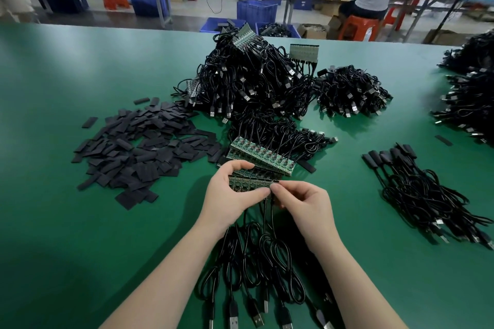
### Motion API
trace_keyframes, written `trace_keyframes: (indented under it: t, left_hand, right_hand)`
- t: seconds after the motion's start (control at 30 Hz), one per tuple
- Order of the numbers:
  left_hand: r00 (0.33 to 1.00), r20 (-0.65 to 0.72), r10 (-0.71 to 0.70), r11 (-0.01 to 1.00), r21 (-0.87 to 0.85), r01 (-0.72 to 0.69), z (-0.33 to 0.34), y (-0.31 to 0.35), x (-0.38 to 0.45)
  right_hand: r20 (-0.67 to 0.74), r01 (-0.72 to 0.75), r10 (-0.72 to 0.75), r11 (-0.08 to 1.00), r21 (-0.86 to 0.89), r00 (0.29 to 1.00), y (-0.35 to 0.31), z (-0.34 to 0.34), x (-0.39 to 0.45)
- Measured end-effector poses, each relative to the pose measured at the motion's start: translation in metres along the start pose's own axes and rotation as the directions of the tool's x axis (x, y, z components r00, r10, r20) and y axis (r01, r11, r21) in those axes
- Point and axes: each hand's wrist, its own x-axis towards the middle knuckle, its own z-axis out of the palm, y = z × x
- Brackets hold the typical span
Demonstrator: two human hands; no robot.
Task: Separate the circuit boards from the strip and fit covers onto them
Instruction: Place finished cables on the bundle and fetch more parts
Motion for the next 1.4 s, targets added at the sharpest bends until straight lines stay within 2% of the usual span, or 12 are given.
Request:
trace_keyframes:
  t: [0.13, 0.43, 0.57, 0.73, 0.83, 0.9, 1.0, 1.1, 1.23, 1.3, 1.37, 1.4]
  left_hand:
    - [0.999, -0.033, 0.018, 1.000, 0.016, -0.017, 0.004, 0.000, -0.002]
    - [0.996, -0.086, 0.014, 1.000, 0.017, -0.013, 0.009, -0.003, -0.002]
    - [0.993, -0.114, 0.026, 0.997, 0.078, -0.017, 0.011, -0.002, -0.003]
    - [0.999, -0.030, 0.029, 0.990, 0.142, -0.025, 0.007, 0.001, -0.005]
    - [0.999, 0.017, 0.033, 0.971, 0.237, -0.037, 0.010, 0.002, -0.009]
    - [0.997, 0.035, 0.070, 0.948, 0.310, -0.077, 0.014, 0.000, -0.011]
    - [0.987, 0.044, 0.156, 0.869, 0.468, -0.158, 0.014, -0.002, -0.013]
    - [0.961, -0.008, 0.277, 0.799, 0.557, -0.226, 0.011, 0.003, -0.011]
    - [0.870, -0.141, 0.473, 0.851, 0.329, -0.409, 0.000, 0.025, -0.006]
    - [0.840, -0.253, 0.480, 0.871, 0.250, -0.423, -0.013, 0.036, 0.000]
    - [0.818, -0.381, 0.431, 0.901, 0.139, -0.411, -0.033, 0.042, 0.010]
    - [0.800, -0.449, 0.398, 0.911, 0.092, -0.402, -0.045, 0.042, 0.015]
  right_hand:
    - [-0.083, 0.080, -0.093, 0.985, -0.155, 0.992, 0.003, 0.005, 0.000]
    - [-0.116, 0.094, -0.120, 0.973, -0.209, 0.986, 0.006, 0.012, -0.001]
    - [-0.126, 0.117, -0.153, 0.959, -0.259, 0.980, 0.006, 0.015, -0.002]
    - [-0.180, 0.121, -0.155, 0.974, -0.190, 0.971, 0.004, 0.009, -0.004]
    - [-0.340, 0.120, -0.119, 0.993, -0.017, 0.933, -0.001, -0.001, -0.003]
    - [-0.453, 0.192, -0.130, 0.977, 0.094, 0.882, -0.011, -0.011, -0.004]
    - [-0.548, 0.369, -0.299, 0.929, 0.018, 0.781, -0.033, -0.022, -0.008]
    - [-0.471, 0.494, -0.466, 0.867, -0.073, 0.749, -0.060, -0.019, -0.014]
    - [-0.202, 0.501, -0.473, 0.857, 0.117, 0.857, -0.096, -0.002, -0.021]
    - [-0.114, 0.416, -0.402, 0.845, 0.334, 0.908, -0.106, 0.006, -0.021]
    - [-0.073, 0.266, -0.276, 0.772, 0.578, 0.958, -0.104, 0.009, -0.017]
    - [-0.064, 0.200, -0.207, 0.746, 0.636, 0.976, -0.098, 0.009, -0.014]
